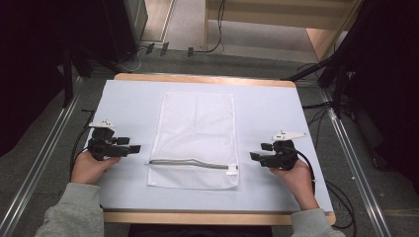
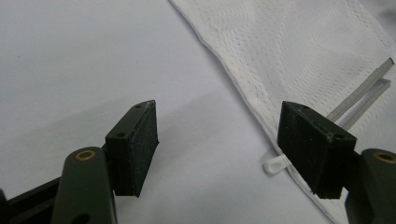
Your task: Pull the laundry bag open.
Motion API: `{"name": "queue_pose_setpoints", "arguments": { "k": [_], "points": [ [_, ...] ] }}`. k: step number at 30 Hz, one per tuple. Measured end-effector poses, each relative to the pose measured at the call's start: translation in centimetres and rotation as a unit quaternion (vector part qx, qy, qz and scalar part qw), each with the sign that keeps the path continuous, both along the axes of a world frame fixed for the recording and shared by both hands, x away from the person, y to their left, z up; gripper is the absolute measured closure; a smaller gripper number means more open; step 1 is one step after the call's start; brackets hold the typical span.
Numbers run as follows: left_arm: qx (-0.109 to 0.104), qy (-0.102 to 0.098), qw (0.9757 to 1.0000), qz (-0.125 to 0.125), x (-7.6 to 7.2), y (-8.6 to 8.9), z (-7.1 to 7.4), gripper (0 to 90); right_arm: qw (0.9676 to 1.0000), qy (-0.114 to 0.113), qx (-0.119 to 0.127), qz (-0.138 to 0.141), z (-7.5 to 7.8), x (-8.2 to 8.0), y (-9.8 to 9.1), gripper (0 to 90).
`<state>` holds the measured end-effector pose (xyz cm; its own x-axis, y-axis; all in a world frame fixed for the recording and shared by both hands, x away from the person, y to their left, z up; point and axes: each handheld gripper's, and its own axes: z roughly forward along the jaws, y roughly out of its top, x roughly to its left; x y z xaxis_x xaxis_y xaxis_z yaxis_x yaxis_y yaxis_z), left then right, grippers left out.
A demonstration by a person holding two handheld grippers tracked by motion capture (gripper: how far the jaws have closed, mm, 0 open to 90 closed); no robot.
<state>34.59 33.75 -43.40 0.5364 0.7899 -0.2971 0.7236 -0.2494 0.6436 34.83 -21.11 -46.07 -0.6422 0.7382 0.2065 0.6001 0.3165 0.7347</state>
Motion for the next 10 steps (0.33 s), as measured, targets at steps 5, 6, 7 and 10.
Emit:
{"name": "queue_pose_setpoints", "arguments": {
  "k": [5, 6, 7, 10],
  "points": [
    [0.004, 0.002, 1.0, 0.001, 0.13, -0.04, -0.18, 28.5, 1.0, 0.0, 0.0, -0.001, -0.06, 0.08, -0.04, 36.0],
    [0.006, 0.002, 1.0, 0.0, 0.15, -0.07, -0.21, 28.5, 1.0, 0.0, 0.0, -0.001, -0.07, 0.09, -0.05, 36.0],
    [0.008, 0.003, 1.0, 0.001, 0.16, -0.09, -0.21, 28.3, 1.0, 0.0, 0.0, -0.002, -0.08, 0.1, -0.06, 36.0],
    [0.01, 0.001, 0.9999, 0.0, 0.26, -0.12, -0.24, 28.3, 1.0, 0.0, -0.001, -0.001, -0.12, 0.13, -0.17, 36.0]
  ]
}}
